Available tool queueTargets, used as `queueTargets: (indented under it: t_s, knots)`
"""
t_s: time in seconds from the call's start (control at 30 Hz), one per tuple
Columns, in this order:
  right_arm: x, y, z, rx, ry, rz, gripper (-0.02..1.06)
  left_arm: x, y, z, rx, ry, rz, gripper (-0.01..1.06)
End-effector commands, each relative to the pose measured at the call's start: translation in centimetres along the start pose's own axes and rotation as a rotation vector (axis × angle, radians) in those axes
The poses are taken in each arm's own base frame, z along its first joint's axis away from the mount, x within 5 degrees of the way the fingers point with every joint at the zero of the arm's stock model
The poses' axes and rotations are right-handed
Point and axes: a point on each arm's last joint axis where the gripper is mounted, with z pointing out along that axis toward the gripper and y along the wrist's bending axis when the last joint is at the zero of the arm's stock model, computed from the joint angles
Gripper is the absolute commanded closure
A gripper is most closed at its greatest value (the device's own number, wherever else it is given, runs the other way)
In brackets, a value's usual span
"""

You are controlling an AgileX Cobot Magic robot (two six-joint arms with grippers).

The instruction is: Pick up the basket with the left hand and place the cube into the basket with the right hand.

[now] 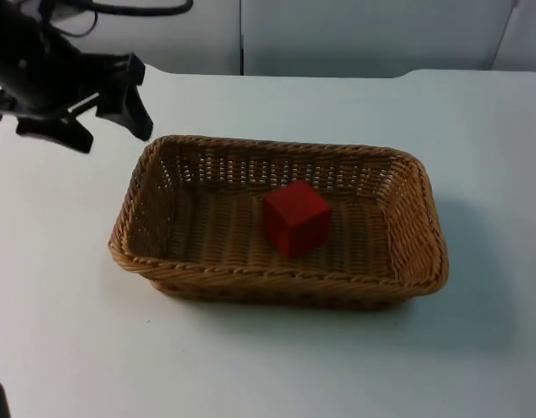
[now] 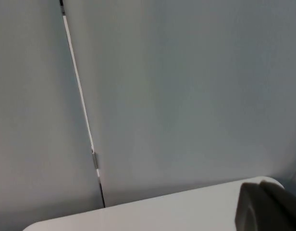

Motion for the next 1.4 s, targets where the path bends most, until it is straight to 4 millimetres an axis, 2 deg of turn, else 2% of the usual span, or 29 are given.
queueTargets:
  t_s: [0.0,0.03,0.07,0.1,0.2,0.23,0.33,0.37,0.4,0.43,0.5,0.53,0.57,0.67,0.73,0.77,0.9,0.93,1.0,1.07,1.1,1.23,1.27,1.33,1.37]
  knots:
    - [-0.4,-0.3,-0.5,0.011,-0.029,-0.007,1.05,-1.1,-0.8,-2.5,-0.044,-0.033,0.033,0.42]
    - [-0.4,-0.3,-0.5,0.011,-0.029,-0.007,1.05,-1.7,-1.2,-3.8,-0.059,-0.064,0.059,0.46]
    - [-0.4,-0.3,-0.5,0.011,-0.029,-0.007,1.05,-1.7,-1.2,-3.8,-0.059,-0.064,0.059,0.46]
    - [-0.4,-0.3,-0.5,0.011,-0.029,-0.007,1.05,-2.6,-2.2,-7.2,-0.094,-0.148,0.098,0.57]
    - [-0.4,-0.3,-0.5,0.011,-0.029,-0.007,1.05,-3.1,-4.3,-13.5,-0.145,-0.31,0.178,0.8]
    - [-0.4,-0.3,-0.5,0.011,-0.029,-0.007,1.05,-3.1,-4.3,-13.5,-0.145,-0.31,0.178,0.8]
    - [-0.4,-0.3,-0.5,0.011,-0.029,-0.007,1.05,-1.9,-6.9,-20.6,-0.176,-0.461,0.262,1.03]
    - [-0.4,-0.3,-0.5,0.011,-0.029,-0.007,1.05,-1.2,-7.8,-23.0,-0.174,-0.513,0.28,1.05]
    - [-0.4,-0.3,-0.5,0.011,-0.029,-0.007,1.05,-1.2,-7.8,-23.0,-0.174,-0.513,0.28,1.05]
    - [-0.4,-0.3,-0.5,0.011,-0.029,-0.007,1.05,0.2,-9.1,-26.4,-0.169,-0.584,0.304,1.05]
    - [-0.4,-0.3,-0.5,0.011,-0.029,-0.007,1.05,2.6,-10.7,-30.5,-0.159,-0.657,0.323,1.05]
    - [-0.4,-0.3,-0.5,0.011,-0.029,-0.007,1.05,3.8,-11.2,-32.0,-0.162,-0.682,0.337,1.05]
    - [-0.4,-0.3,-0.5,0.011,-0.029,-0.007,1.05,3.8,-11.2,-32.0,-0.162,-0.682,0.337,1.05]
    - [-0.4,-0.3,-0.5,0.011,-0.029,-0.007,1.05,8.0,-12.3,-36.5,-0.214,-0.746,0.358,1.05]
    - [-0.4,-0.3,-0.5,0.011,-0.029,-0.007,1.05,10.3,-12.3,-38.4,-0.293,-0.754,0.353,1.05]
    - [-0.4,-0.3,-0.5,0.011,-0.029,-0.007,1.05,10.3,-12.3,-38.4,-0.293,-0.754,0.353,1.05]
    - [-0.8,0.0,-0.5,-0.025,-0.071,0.067,1.05,15.0,-11.4,-41.3,-0.457,-0.81,0.291,1.05]
    - [-0.8,0.0,-0.5,-0.025,-0.071,0.067,1.05,15.0,-11.4,-41.3,-0.457,-0.81,0.291,1.05]
    - [-0.8,0.3,-0.5,-0.059,-0.069,0.159,1.05,17.0,-11.1,-41.6,-0.494,-0.812,0.273,1.05]
    - [-0.8,0.3,-1.4,-0.063,-0.035,0.155,1.05,18.8,-10.7,-41.2,-0.505,-0.788,0.267,1.05]
    - [-0.8,0.3,-1.4,-0.063,-0.035,0.155,1.05,18.8,-10.7,-41.2,-0.505,-0.788,0.267,1.05]
    - [-2.4,-0.6,-6.3,0.041,-0.05,-0.013,1.05,21.9,-9.0,-38.4,-0.549,-0.7,0.26,1.05]
    - [-2.4,-0.6,-6.3,0.041,-0.05,-0.013,1.05,21.9,-9.0,-38.4,-0.549,-0.7,0.26,1.05]
    - [-3.9,-1.2,-10.3,0.106,-0.13,-0.032,1.05,22.9,-8.4,-37.0,-0.55,-0.694,0.262,1.05]
    - [-4.6,-1.5,-13.0,0.14,-0.174,-0.011,1.05,23.6,-8.0,-36.1,-0.541,-0.696,0.242,1.05]
